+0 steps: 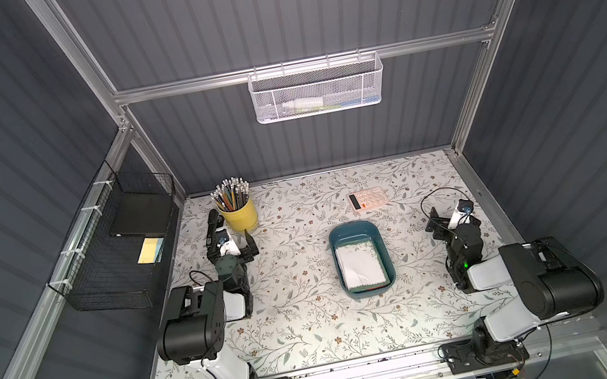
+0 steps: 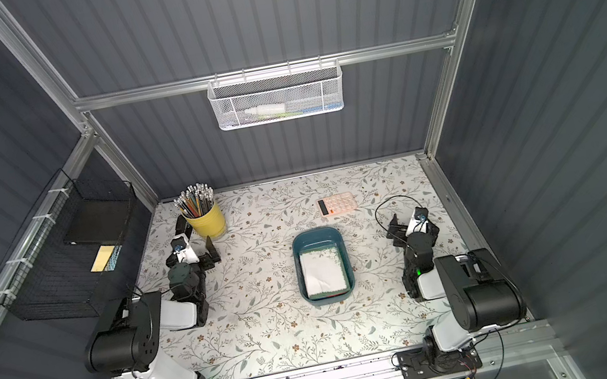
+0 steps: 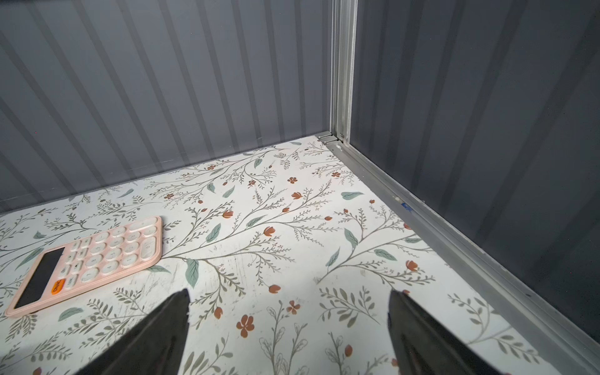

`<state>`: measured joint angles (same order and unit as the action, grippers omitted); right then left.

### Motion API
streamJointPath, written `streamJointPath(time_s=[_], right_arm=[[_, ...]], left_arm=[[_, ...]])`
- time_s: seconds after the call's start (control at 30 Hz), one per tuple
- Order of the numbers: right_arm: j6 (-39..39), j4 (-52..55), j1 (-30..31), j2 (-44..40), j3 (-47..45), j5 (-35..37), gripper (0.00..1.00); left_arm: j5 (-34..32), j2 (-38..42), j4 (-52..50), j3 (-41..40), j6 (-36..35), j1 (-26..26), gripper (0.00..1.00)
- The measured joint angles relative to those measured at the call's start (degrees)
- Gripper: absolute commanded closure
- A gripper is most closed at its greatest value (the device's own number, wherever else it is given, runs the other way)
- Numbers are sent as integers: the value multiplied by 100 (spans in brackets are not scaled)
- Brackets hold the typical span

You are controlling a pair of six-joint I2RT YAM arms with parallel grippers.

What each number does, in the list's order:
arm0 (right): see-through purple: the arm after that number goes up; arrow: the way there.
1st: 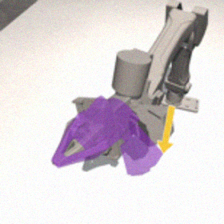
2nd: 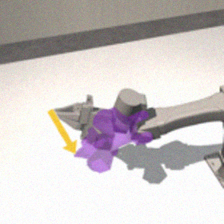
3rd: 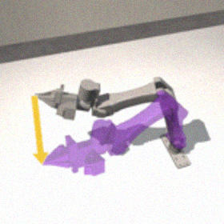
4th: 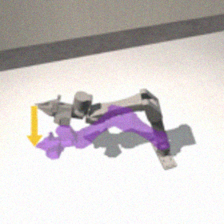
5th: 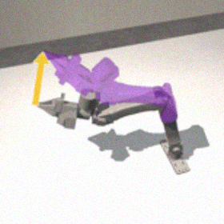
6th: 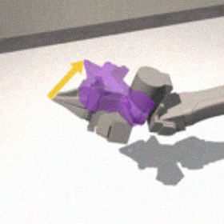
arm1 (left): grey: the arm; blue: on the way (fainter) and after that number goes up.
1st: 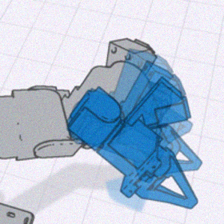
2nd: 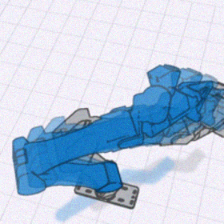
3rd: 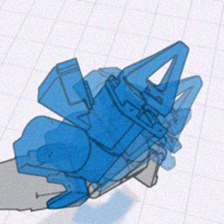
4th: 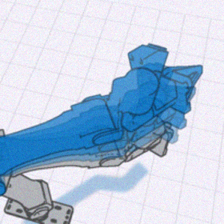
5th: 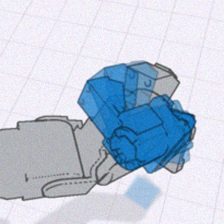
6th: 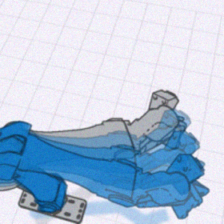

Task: Take out the stationery paper from the storage box
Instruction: Pick up the stationery paper from the storage box.

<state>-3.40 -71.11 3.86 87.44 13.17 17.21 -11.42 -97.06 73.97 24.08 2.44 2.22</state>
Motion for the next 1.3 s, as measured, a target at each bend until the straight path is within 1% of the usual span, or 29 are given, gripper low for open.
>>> streamJointPath(time_s=[1.13, 1.17, 1.2, 1.27, 1.3], right_arm=[[0, 0, 0, 0, 0, 0, 1], [0, 0, 0, 0, 0, -2, 1], [0, 0, 0, 0, 0, 0, 1], [0, 0, 0, 0, 0, -2, 1], [0, 0, 0, 0, 0, 4, 1]], left_arm=[[-39, 0, -9, 0, 22, 0, 1], [-98, 22, -98, 20, 50, 0, 1], [-214, 83, -402, 103, 105, 0, 1], [-463, 258, -1300, 511, 232, 0, 1], [-590, 372, -1899, 898, 313, 0, 1]])
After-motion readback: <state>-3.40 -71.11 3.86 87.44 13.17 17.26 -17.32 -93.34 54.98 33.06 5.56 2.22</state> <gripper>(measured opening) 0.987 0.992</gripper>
